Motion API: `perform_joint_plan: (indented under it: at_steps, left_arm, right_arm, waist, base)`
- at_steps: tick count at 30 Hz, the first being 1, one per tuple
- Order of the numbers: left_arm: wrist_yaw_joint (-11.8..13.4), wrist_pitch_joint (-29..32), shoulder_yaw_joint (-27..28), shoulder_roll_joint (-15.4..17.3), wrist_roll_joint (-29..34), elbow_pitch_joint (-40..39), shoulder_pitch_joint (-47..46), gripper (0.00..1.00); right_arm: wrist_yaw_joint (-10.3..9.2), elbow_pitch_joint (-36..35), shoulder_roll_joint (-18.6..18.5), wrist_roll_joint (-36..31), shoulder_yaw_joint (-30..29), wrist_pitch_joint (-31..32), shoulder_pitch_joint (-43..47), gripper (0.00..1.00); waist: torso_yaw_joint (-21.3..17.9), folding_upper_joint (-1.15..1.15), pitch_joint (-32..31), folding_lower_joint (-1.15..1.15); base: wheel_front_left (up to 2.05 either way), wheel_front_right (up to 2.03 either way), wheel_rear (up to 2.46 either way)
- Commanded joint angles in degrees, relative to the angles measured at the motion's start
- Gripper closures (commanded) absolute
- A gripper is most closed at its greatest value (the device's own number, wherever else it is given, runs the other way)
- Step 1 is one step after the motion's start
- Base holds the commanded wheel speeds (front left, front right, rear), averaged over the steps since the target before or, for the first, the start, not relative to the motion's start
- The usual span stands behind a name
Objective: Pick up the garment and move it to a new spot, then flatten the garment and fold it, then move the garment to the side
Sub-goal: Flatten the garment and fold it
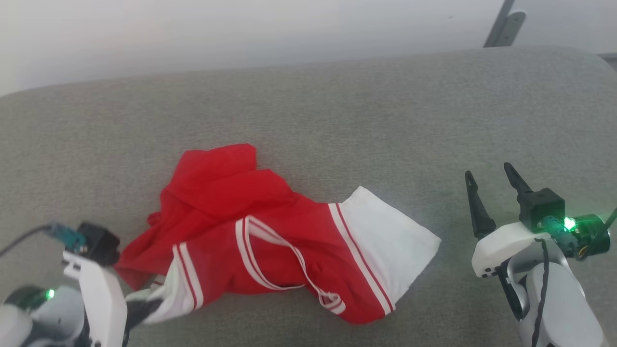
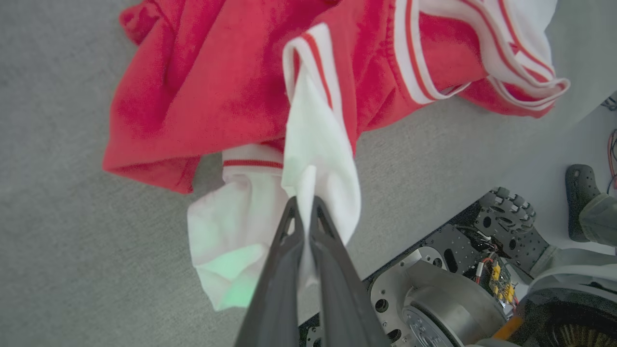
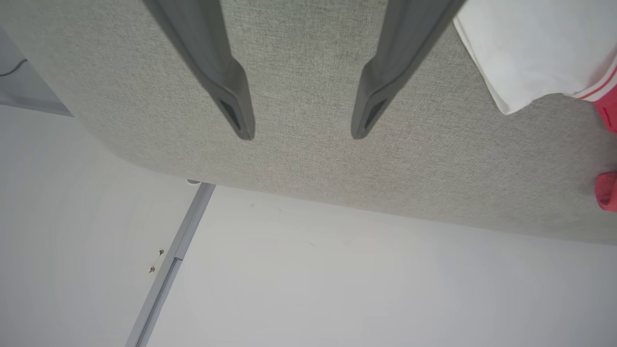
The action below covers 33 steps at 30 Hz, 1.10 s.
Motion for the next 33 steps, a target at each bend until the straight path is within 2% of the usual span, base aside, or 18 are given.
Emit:
perform_joint_plan:
  at_steps: [1, 6, 15, 16, 17, 18, 19, 21, 33]
  left_arm:
    - [0.49, -0.53, -0.42, 0.69, -0.1, -0.65, 1.98, 1.0]
    - [1.39, 0.07, -1.82, 1.58, 0.0, -0.01, 4.93, 1.0]
    - [3.36, 2.89, -4.48, 0.31, 1.34, 6.55, 5.63, 1.0]
    - [3.66, 2.83, -4.56, 0.02, 1.39, 7.47, 5.6, 0.93]
    - [3.72, 2.74, -4.66, -0.17, 1.61, 8.2, 5.58, 0.72]
    - [3.85, 2.48, -4.6, -0.42, 1.52, 8.82, 5.59, 0.6]
    - [3.91, 1.97, -4.28, -0.79, 1.08, 9.35, 5.68, 0.52]
    - [4.13, 1.03, -3.74, -0.71, 1.04, 10.13, 5.82, 0.0]
    - [6.55, -1.62, 0.17, 3.37, 0.85, 5.69, 4.44, 0.0]
  right_arm:
    - [-0.08, 0.06, -0.01, -0.4, 0.04, -0.38, 0.51, 0.0]
    - [-0.08, 0.38, 0.05, -0.45, 0.31, -0.25, 0.31, 0.0]
    - [-0.08, 0.86, -0.05, 0.02, 0.97, -0.23, -0.3, 0.0]
    - [-0.08, 0.9, -0.02, 0.05, 1.01, -0.23, -0.25, 0.0]
    - [-0.08, 0.92, 0.01, 0.08, 1.05, -0.23, -0.21, 0.0]
    - [-0.08, 0.85, 0.1, 0.03, 1.12, -0.22, -0.1, 0.0]
    - [-0.08, 0.8, 0.16, 0.02, 1.11, -0.23, 0.02, 0.0]
    - [-0.08, 0.97, 0.01, 0.12, 1.13, -0.24, 0.24, 0.0]
    - [-0.08, 1.07, -0.4, 0.44, 1.47, -0.25, 1.17, 0.0]
  waist:
    - [0.65, 0.0, -0.13, 0.0]
    - [1.55, 0.0, -0.48, 0.0]
    - [2.03, 0.0, -0.67, 0.0]
    - [2.0, 0.0, -0.7, 0.0]
    - [1.96, 0.0, -0.71, 0.0]
    - [1.9, 0.0, -0.73, 0.0]
    - [1.84, 0.0, -0.76, 0.0]
    - [1.74, 0.0, -0.9, 0.0]
    - [1.35, 0.0, -2.05, 0.0]
  base:
    - [0.0, 0.0, 0.0]
    - [0.0, 0.0, 0.0]
    - [0.0, 0.0, 0.0]
    - [0.0, 0.0, 0.0]
    - [0.0, 0.0, 0.0]
    - [0.0, 0.0, 0.0]
    - [0.0, 0.0, 0.0]
    - [0.0, 0.0, 0.0]
    - [0.0, 0.0, 0.0]
